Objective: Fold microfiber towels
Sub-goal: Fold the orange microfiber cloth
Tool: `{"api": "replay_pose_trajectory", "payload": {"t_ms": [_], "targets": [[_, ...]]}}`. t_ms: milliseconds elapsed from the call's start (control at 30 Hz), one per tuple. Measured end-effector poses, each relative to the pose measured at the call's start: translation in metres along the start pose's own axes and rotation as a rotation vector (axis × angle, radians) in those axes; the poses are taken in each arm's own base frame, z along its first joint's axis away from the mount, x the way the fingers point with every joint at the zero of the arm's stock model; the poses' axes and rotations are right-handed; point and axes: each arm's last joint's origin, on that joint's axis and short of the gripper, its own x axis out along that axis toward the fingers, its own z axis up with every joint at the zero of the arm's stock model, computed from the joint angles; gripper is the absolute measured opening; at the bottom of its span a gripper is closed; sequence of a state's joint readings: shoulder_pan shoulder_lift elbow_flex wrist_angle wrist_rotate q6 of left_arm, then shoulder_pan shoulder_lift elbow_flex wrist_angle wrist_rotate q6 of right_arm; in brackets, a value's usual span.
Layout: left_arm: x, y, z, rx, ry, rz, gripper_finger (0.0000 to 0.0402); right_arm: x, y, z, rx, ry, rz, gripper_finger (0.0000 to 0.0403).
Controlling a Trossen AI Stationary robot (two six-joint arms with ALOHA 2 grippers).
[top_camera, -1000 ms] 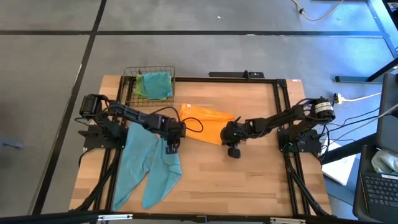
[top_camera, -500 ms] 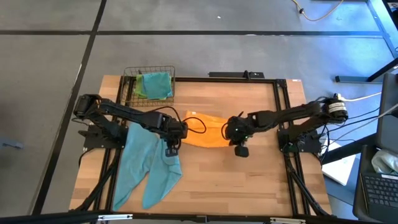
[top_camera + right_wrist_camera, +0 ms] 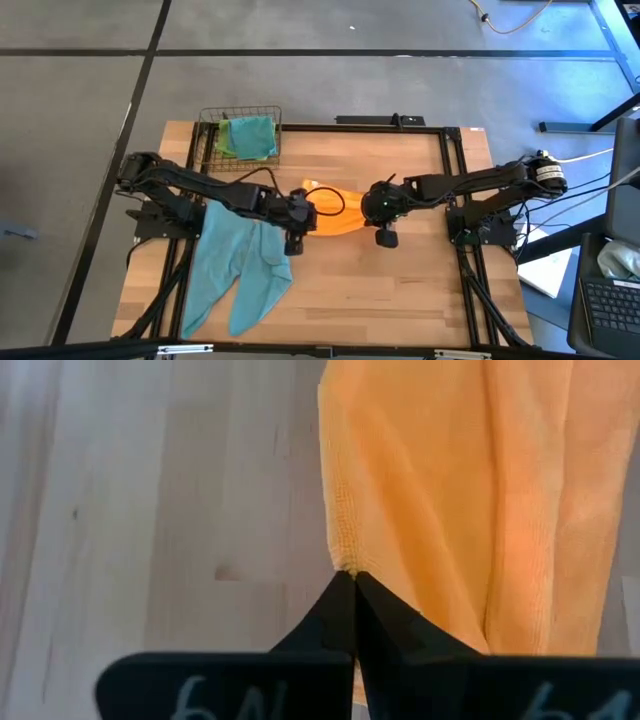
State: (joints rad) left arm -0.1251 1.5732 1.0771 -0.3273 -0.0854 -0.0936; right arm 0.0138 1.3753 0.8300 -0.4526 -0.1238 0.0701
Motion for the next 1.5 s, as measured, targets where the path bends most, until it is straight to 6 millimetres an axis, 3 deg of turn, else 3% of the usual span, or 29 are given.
{"api": "replay_pose_trajectory", "payload": {"t_ms": [400, 700, 967, 1133, 1500], "targets": [[0.053, 0.000, -0.014, 0.012, 0.054, 0.013, 0.0138, -0.001, -0.001, 0.003, 0.028, -0.027, 0.033, 0.0003], [0.073, -0.003, -0.026, 0.002, 0.117, 0.009, 0.0151, -0.031, 0.001, 0.005, 0.024, -0.133, 0.023, 0.0003], [0.069, 0.014, -0.025, -0.093, 0.127, 0.166, 0.0151, -0.039, -0.002, -0.005, 0.006, -0.055, 0.016, 0.0003], [0.054, 0.014, -0.005, -0.085, 0.026, 0.159, 0.0151, -0.038, -0.002, -0.006, -0.014, -0.046, 0.019, 0.0003], [0.049, 0.014, 0.002, -0.078, 0.018, 0.077, 0.0151, -0.038, -0.002, -0.004, -0.031, -0.060, 0.015, 0.0003]]}}
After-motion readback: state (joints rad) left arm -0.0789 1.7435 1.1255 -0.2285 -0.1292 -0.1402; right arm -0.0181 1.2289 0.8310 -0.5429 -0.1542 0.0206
